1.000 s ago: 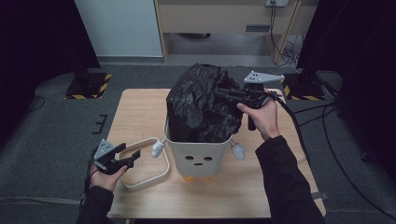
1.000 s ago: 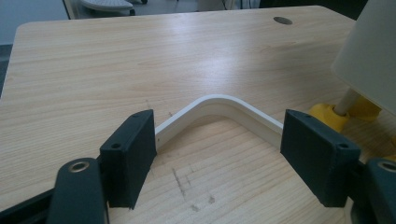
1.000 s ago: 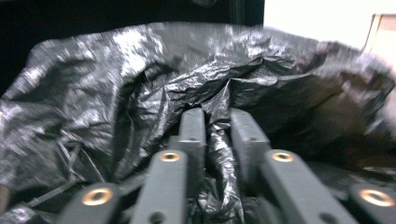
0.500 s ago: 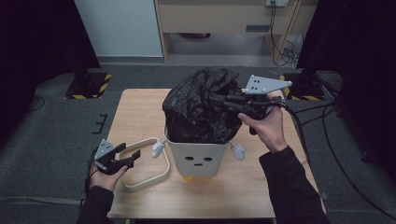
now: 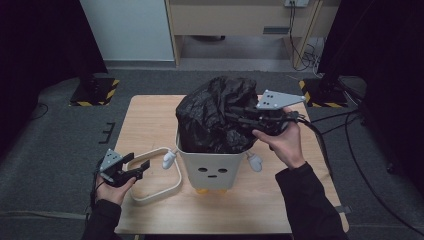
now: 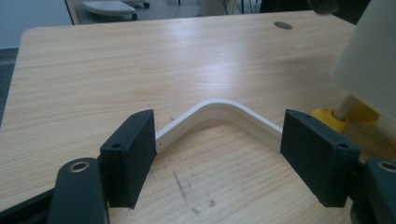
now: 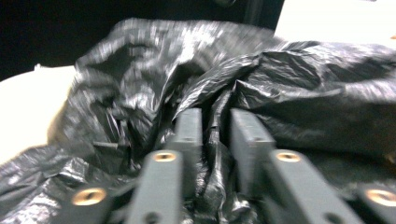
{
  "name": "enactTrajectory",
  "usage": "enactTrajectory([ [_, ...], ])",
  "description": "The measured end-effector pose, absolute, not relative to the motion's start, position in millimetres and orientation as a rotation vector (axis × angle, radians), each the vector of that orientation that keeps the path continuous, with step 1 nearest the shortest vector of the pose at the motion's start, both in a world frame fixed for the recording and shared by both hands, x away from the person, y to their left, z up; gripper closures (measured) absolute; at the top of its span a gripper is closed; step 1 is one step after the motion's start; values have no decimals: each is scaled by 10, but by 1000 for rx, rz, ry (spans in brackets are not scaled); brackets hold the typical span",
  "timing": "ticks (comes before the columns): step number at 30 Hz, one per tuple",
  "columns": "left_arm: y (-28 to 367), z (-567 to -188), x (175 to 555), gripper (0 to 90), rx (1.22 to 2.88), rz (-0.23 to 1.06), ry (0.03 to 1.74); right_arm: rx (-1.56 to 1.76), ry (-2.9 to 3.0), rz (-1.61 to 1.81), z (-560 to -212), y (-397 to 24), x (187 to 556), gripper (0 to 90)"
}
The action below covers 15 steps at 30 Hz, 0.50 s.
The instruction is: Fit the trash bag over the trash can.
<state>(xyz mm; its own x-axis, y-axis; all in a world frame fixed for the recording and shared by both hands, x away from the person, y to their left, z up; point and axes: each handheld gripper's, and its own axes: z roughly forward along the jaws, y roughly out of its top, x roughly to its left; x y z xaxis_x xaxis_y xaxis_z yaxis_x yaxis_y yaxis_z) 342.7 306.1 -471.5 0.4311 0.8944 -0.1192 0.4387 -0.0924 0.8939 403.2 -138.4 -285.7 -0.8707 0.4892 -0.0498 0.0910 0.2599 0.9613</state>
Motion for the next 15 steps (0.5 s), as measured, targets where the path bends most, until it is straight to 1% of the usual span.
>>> enactTrajectory([
  [1, 3069, -4698, 3425, 261, 1692, 586, 1168, 545, 2173, 1674, -2837, -1434, 4025, 677],
  [5, 3100, -4603, 3434, 261, 1634, 605, 1162, 593, 2080, 1709, -2728, -1658, 3992, 570],
  [7, 3106, -4550, 3442, 261, 1607, 610, 1157, 604, 2042, 1729, -2680, -1732, 3976, 558],
  [11, 3107, -4422, 3450, 266, 1549, 618, 1139, 633, 1992, 1764, -2597, -1883, 3949, 503],
  [15, 3083, -4260, 3455, 271, 1510, 642, 1102, 673, 1976, 1815, -2591, -1992, 3912, 468],
])
